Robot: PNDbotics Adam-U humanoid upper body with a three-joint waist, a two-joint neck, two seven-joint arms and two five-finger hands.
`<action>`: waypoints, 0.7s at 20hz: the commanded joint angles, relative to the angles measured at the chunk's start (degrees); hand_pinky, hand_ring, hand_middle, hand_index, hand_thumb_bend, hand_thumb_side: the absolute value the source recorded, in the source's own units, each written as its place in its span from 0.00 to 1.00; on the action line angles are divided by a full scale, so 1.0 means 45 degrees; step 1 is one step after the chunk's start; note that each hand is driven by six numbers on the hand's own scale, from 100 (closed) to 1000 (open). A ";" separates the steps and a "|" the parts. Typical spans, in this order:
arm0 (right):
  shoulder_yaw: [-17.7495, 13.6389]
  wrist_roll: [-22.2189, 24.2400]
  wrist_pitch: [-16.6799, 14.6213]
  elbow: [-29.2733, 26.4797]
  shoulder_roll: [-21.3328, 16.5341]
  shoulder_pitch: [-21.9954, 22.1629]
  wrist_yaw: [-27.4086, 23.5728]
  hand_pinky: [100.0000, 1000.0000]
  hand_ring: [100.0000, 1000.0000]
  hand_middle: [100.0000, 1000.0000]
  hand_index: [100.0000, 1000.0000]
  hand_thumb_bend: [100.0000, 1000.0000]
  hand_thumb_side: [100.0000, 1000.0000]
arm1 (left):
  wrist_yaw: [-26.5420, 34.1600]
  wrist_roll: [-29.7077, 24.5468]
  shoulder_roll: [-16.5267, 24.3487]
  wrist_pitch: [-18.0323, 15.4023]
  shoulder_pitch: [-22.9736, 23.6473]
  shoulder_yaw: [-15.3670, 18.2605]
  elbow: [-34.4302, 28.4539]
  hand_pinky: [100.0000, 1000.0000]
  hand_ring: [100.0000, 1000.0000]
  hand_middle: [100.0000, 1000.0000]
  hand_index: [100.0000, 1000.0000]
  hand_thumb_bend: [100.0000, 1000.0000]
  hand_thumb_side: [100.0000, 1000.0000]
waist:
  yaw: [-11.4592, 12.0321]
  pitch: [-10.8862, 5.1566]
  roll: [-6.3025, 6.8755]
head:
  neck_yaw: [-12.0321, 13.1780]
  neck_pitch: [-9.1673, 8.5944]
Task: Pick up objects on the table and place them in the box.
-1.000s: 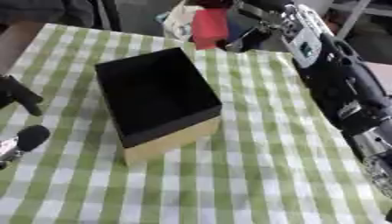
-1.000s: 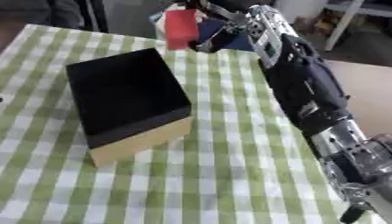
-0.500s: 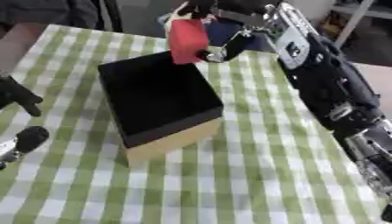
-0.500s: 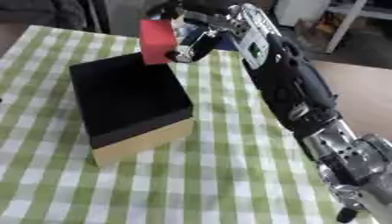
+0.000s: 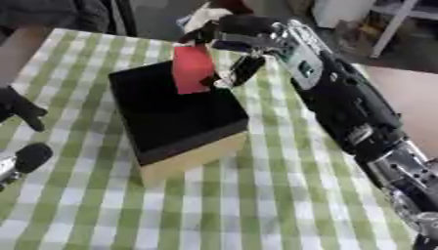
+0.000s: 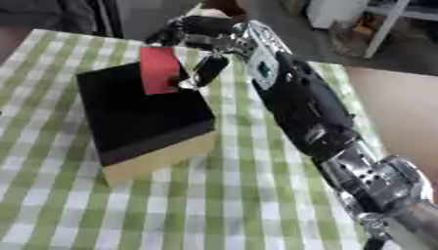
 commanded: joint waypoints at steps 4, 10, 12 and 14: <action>0.0011 0.0070 -0.0661 0.0423 0.0319 -0.0102 0.1163 0.75 0.74 0.46 0.97 0.07 0.34 | 0.0069 -0.0133 0.0026 -0.0048 -0.0143 0.0127 -0.0261 0.65 0.40 0.35 0.52 0.69 0.36 | 0.0012 -0.0162 0.0180 | -0.0022 -0.0034; 0.0105 -0.0386 -0.1063 0.0435 0.0425 -0.0099 0.1785 0.78 0.80 0.77 0.99 0.10 0.39 | 0.0077 -0.0133 0.0011 -0.0054 -0.0145 0.0143 -0.0259 0.65 0.40 0.35 0.52 0.69 0.36 | 0.0003 -0.0143 0.0191 | -0.0028 -0.0004; 0.0106 -0.0495 -0.1100 0.0389 0.0394 -0.0116 0.1859 0.79 0.82 0.84 1.00 0.10 0.41 | 0.0075 -0.0126 0.0010 -0.0052 -0.0143 0.0148 -0.0256 0.65 0.40 0.35 0.52 0.69 0.36 | -0.0012 -0.0142 0.0191 | -0.0028 -0.0008; 0.0108 -0.0595 -0.1119 0.0343 0.0358 -0.0127 0.1900 0.80 0.84 0.89 1.00 0.10 0.42 | 0.0071 -0.0127 0.0008 -0.0053 -0.0144 0.0150 -0.0257 0.65 0.40 0.35 0.52 0.69 0.36 | -0.0029 -0.0139 0.0190 | -0.0026 -0.0022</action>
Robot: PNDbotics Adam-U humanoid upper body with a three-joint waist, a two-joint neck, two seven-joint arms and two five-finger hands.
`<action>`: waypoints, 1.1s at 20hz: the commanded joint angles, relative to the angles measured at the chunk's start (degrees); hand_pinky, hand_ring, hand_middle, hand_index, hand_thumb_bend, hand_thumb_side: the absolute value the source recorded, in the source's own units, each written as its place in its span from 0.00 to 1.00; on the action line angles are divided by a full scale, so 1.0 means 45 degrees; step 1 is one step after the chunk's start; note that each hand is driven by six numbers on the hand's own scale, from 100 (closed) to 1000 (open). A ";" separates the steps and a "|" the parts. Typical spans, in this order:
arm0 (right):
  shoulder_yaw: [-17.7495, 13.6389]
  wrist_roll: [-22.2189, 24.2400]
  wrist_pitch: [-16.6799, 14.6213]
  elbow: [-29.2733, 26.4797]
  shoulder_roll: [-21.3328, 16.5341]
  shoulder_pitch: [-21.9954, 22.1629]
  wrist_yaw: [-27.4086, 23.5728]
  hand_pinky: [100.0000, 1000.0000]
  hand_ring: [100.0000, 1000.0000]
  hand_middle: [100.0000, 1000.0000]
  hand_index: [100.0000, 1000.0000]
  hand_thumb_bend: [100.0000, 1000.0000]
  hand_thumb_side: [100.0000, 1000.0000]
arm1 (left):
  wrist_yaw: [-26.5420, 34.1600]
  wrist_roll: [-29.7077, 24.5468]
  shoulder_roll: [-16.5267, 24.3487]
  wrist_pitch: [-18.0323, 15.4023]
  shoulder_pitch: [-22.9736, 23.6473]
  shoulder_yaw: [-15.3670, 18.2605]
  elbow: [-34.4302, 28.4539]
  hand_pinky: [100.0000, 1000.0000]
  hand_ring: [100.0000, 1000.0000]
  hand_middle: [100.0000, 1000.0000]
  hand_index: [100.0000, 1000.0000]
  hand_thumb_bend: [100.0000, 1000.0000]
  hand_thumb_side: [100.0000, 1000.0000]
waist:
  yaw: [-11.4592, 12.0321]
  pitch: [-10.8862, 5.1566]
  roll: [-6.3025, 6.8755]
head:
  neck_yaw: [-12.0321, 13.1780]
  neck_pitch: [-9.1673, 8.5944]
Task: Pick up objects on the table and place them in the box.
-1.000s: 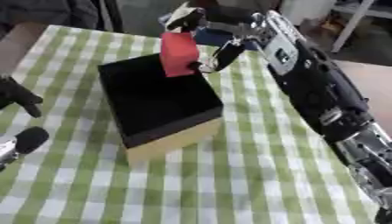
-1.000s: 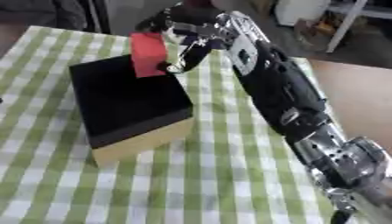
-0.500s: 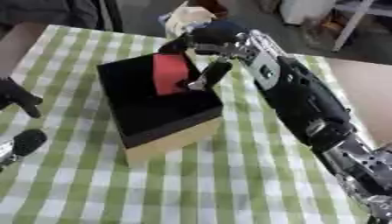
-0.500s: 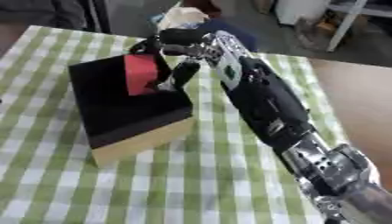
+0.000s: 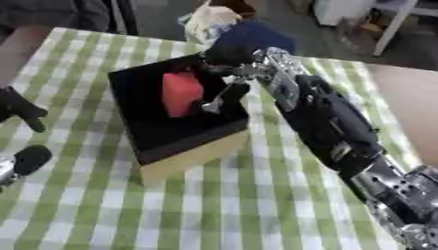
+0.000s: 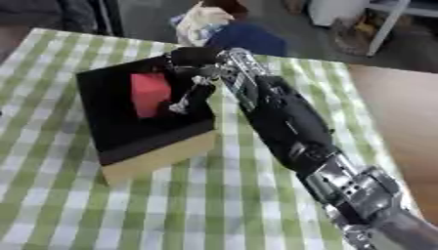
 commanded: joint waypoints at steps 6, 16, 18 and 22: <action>-0.0058 0.0020 -0.0402 -0.0325 -0.0399 -0.0270 0.0007 0.82 0.86 0.94 1.00 0.08 0.42 | 0.0047 -0.0019 0.0076 -0.0009 -0.0127 0.0104 -0.0240 0.65 0.40 0.35 0.52 0.69 0.36 | -0.0070 -0.0199 0.0135 | -0.0010 -0.0015; -0.0085 0.0469 -0.0166 -0.1433 -0.1491 -0.0471 -0.2565 0.82 0.86 0.91 1.00 0.01 0.33 | -0.0020 0.0024 0.0154 0.0009 -0.0071 0.0157 -0.0189 0.65 0.40 0.35 0.52 0.70 0.36 | -0.0363 -0.0225 0.0055 | 0.0133 -0.0041; -0.0056 0.0710 -0.0056 -0.1906 -0.1873 -0.0442 -0.3289 0.82 0.86 0.91 1.00 0.03 0.32 | -0.0053 0.0032 0.0190 0.0012 -0.0043 0.0175 -0.0170 0.65 0.40 0.35 0.52 0.69 0.36 | -0.0477 -0.0231 0.0036 | 0.0208 -0.0034; -0.0034 0.1011 0.0215 -0.3088 -0.2787 -0.0175 -0.4512 0.81 0.85 0.90 1.00 0.11 0.32 | -0.0123 0.0118 0.0252 0.0022 0.0019 0.0264 -0.0152 0.65 0.40 0.35 0.52 0.69 0.36 | -0.0746 -0.0226 -0.0006 | 0.0376 -0.0107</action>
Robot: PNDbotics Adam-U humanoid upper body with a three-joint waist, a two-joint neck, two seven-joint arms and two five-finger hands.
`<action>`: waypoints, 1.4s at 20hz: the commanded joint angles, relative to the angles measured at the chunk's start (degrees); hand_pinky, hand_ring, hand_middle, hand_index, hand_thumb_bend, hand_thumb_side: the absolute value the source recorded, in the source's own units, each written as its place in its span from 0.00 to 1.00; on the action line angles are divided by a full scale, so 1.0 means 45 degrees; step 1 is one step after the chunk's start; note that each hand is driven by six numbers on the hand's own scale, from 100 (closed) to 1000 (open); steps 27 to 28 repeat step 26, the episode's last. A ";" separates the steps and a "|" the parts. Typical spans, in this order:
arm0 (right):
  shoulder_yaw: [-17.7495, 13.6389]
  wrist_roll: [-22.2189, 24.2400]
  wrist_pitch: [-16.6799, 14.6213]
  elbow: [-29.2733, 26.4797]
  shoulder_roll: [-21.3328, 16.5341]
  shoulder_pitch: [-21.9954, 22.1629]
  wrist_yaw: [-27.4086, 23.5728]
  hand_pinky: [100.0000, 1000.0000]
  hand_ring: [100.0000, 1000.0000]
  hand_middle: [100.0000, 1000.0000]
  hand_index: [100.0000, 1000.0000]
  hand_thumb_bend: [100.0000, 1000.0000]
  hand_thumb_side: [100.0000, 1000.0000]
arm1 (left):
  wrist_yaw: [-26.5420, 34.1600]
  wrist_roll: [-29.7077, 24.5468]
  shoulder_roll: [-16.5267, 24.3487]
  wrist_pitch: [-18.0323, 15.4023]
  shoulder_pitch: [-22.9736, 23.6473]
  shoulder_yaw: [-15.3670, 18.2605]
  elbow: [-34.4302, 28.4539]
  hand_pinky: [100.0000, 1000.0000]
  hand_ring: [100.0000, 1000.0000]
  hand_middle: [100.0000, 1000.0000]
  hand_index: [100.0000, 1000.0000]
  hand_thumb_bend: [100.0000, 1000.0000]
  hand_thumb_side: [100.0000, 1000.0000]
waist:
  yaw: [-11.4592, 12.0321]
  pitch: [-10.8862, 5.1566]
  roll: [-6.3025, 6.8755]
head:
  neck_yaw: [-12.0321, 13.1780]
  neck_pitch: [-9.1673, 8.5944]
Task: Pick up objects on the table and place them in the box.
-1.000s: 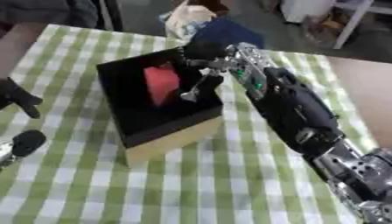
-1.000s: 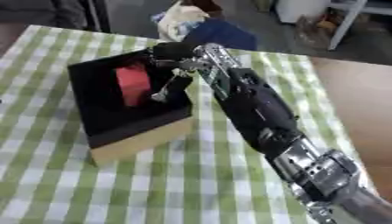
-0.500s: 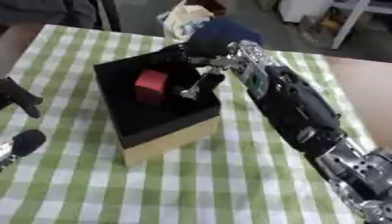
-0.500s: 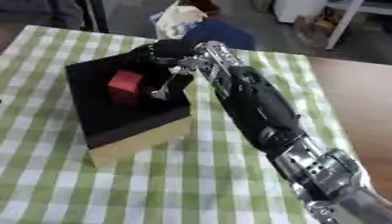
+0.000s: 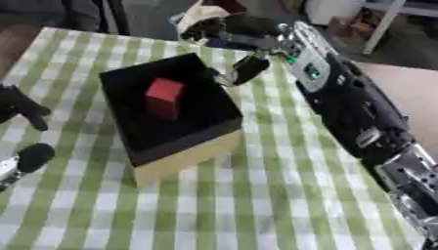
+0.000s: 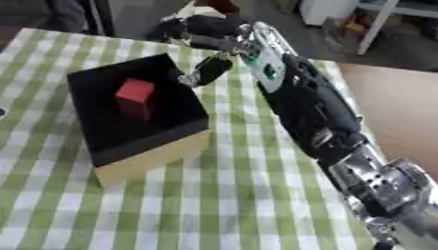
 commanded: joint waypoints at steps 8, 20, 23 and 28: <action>-0.0196 -0.0285 -0.0249 -0.3332 -0.3200 0.1185 -0.1500 0.80 0.85 0.92 0.97 0.17 0.48 | -0.0205 0.0187 0.0426 0.0007 -0.0022 0.0271 -0.0153 0.65 0.40 0.35 0.52 0.69 0.36 | -0.0626 -0.0160 0.0025 | 0.0432 -0.0258; -0.0524 -0.0844 -0.0480 -0.4677 -0.5012 0.3056 -0.2131 0.80 0.86 0.94 0.97 0.20 0.52 | -0.0286 0.0234 0.0456 0.0024 0.0062 0.0364 -0.0127 0.65 0.40 0.36 0.52 0.69 0.36 | -0.1060 -0.0091 0.0081 | 0.0636 -0.0340; -0.0603 -0.1013 -0.0415 -0.4846 -0.5209 0.3349 -0.2044 0.80 0.86 0.94 0.97 0.20 0.52 | -0.0300 0.0241 0.0467 0.0035 0.0094 0.0385 -0.0116 0.65 0.40 0.36 0.51 0.69 0.36 | -0.1084 -0.0085 0.0087 | 0.0634 -0.0388; -0.0670 -0.1153 -0.0355 -0.4917 -0.5349 0.3549 -0.1965 0.80 0.86 0.94 0.97 0.19 0.53 | -0.0310 0.0259 0.0462 0.0040 0.0103 0.0398 -0.0104 0.65 0.40 0.36 0.51 0.69 0.36 | -0.1134 -0.0091 0.0080 | 0.0605 -0.0365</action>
